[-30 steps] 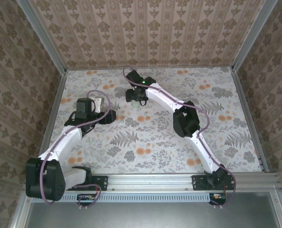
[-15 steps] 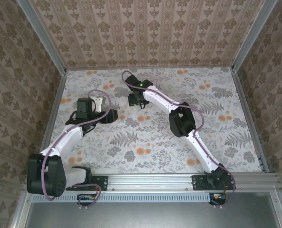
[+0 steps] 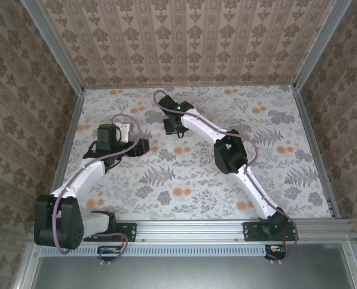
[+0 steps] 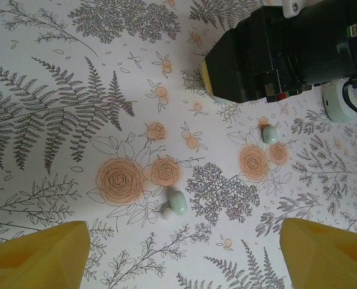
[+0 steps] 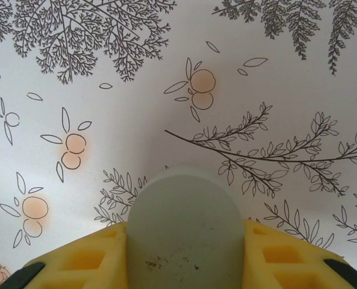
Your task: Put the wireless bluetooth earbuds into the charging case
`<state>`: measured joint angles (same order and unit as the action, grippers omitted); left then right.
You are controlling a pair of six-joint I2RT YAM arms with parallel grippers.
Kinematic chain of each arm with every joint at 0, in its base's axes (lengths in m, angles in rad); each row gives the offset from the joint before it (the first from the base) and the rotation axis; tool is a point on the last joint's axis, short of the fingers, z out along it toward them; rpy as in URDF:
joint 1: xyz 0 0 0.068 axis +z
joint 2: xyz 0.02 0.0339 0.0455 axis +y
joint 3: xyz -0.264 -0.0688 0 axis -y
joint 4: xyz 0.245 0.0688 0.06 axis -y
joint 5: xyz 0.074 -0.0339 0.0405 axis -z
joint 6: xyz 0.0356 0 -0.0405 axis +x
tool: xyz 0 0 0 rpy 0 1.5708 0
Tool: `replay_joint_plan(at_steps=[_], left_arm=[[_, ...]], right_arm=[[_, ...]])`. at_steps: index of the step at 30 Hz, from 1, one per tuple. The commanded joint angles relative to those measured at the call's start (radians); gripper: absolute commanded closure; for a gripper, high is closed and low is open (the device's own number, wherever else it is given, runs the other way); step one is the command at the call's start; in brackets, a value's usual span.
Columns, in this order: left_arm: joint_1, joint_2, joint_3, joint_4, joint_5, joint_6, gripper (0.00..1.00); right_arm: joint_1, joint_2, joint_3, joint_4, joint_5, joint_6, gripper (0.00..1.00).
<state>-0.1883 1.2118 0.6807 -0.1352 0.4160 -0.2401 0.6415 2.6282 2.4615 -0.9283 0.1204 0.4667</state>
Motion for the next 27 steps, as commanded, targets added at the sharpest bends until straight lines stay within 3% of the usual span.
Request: replay_joint_plan(at_steps=[1,7,18,23,27], left_arm=[[0.001,-0.008,0.0,-0.023,0.017,-0.004,0.18],[-0.022,-0.026,0.017,-0.055,0.004,0.007,0.19],[-0.177,0.055,0.067,-0.065,-0.026,0.031,0.19],[-0.238,0.14,0.119,-0.079,-0.023,0.019,0.18],[-0.293,0.195,0.174,-0.129,-0.04,0.011,0.17]], right_arm=[[0.003,-0.091,-0.027,-0.051,-0.003,0.0,0.69],[0.003,-0.274,-0.206,-0.038,0.026,0.039,0.69],[0.004,-0.787,-1.065,0.217,0.011,0.209,0.69],[0.02,-0.877,-1.289,0.268,0.004,0.314,0.69],[0.053,-0.899,-1.369,0.339,-0.013,0.4,0.68]])
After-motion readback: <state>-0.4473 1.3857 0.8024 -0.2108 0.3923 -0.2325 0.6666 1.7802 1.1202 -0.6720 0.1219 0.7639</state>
